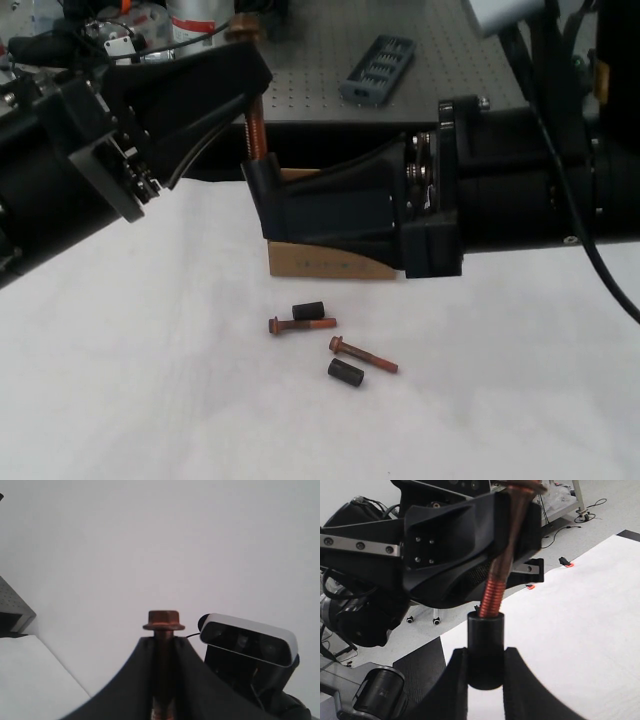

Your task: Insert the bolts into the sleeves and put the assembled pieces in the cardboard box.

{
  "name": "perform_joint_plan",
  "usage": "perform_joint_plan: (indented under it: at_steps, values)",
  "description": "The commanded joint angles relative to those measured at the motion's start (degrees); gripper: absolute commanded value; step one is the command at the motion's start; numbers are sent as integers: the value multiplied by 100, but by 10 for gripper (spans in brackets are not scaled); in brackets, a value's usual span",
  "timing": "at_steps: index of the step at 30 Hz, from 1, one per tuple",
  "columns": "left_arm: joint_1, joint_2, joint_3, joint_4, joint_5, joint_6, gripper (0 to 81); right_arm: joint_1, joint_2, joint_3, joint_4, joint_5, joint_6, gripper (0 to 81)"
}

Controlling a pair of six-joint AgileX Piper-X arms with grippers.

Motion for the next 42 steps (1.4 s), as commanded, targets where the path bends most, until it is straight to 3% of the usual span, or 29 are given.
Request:
perform_joint_plan:
  at_steps: [1, 10, 28, 32, 42]
  values:
    - [-7, -74, -16, -121, 92, -69, 6, -113, -23, -29, -211, 162, 33, 27]
    - [-7, -74, -16, -123, 92, -30, 6, -472, -50, -29, -211, 162, 150, 27]
    - [-7, -74, -16, 984, 837, 489, 6, -477, -62, -29, 94, -674, -142, 27]
    - [-7, -74, -16, 1228, 1190, 756, 6, -477, -62, -29, 360, -674, -296, 27]
    - [-7, -74, -16, 1776, 1293, 1700, 6, -477, -62, -29, 377, -674, -296, 27]
